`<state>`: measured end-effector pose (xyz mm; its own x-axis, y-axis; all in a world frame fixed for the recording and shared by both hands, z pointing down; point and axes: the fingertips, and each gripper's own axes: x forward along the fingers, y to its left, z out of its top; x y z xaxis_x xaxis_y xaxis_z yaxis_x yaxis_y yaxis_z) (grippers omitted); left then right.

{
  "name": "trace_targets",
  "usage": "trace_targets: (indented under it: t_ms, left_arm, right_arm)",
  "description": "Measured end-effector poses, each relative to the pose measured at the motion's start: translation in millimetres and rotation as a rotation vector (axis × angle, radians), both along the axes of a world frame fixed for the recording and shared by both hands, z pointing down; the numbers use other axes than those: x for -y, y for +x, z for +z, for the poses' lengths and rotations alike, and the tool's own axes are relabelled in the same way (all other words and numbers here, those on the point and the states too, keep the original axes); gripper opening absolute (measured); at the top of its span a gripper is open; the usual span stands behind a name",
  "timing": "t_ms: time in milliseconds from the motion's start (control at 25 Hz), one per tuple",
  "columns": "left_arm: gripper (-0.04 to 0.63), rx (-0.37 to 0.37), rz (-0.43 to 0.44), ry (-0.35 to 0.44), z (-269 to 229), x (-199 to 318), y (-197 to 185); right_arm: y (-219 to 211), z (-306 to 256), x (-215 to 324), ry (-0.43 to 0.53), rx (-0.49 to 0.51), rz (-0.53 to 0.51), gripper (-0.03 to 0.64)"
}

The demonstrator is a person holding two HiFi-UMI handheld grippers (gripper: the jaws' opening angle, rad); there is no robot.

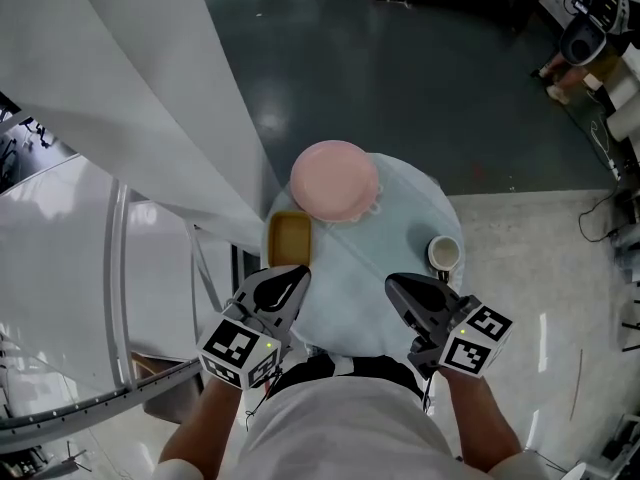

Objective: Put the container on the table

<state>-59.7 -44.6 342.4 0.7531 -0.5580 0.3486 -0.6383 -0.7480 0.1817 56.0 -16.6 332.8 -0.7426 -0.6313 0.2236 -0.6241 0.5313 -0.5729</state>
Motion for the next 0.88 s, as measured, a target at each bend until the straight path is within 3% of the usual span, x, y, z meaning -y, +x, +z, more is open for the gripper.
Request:
trace_targets:
  t_ms: [240,880]
  left_arm:
    - [0.021,-0.012,0.049,0.002,-3.3,-4.1,8.3]
    - [0.021,-0.008,0.042,-0.008,-0.5,0.9,10.5]
  right_arm:
    - [-0.1,-1.4,0.0,0.013,-0.008,-0.004,0.023]
    - [1.1,2.1,4.7,0.012,-0.013,-0.025,0.021]
